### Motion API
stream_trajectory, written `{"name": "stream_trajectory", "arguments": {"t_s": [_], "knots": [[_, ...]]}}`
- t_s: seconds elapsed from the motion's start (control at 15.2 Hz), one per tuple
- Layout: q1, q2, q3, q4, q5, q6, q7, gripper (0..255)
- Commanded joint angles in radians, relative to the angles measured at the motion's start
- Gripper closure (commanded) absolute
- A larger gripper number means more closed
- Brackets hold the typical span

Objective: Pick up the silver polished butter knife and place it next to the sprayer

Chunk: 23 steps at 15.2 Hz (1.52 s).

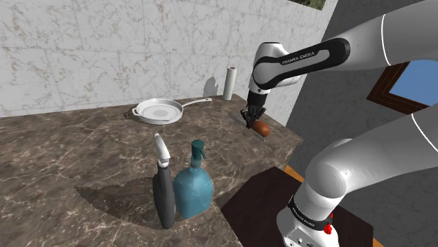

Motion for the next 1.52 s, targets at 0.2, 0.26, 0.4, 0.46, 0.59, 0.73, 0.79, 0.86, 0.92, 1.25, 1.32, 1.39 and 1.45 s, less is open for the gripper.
{"name": "stream_trajectory", "arguments": {"t_s": [0.2, 0.26, 0.4, 0.46, 0.59, 0.73, 0.79, 0.86, 0.92, 1.25, 1.32, 1.39, 1.45], "knots": [[0.002, -0.027, 0.005, 0.053, 0.004, -0.080, 0.000, 255], [0.002, -0.032, 0.005, 0.063, 0.004, -0.095, 0.000, 255], [0.002, -0.041, 0.007, 0.084, 0.005, -0.125, -0.001, 255], [0.002, -0.045, 0.008, 0.095, 0.006, -0.140, -0.001, 255], [0.003, -0.052, 0.009, 0.117, 0.007, -0.170, -0.002, 255], [0.003, -0.058, 0.010, 0.140, 0.008, -0.198, -0.002, 255], [0.003, -0.061, 0.011, 0.151, 0.009, -0.213, -0.002, 255], [0.004, -0.063, 0.012, 0.163, 0.009, -0.227, -0.003, 255], [0.004, -0.065, 0.012, 0.175, 0.010, -0.241, -0.003, 255], [0.005, -0.072, 0.015, 0.238, 0.013, -0.310, -0.004, 255], [0.005, -0.072, 0.016, 0.251, 0.013, -0.324, -0.005, 255], [0.005, -0.073, 0.017, 0.264, 0.014, -0.337, -0.005, 255], [0.005, -0.073, 0.017, 0.278, 0.014, -0.351, -0.005, 255]]}}
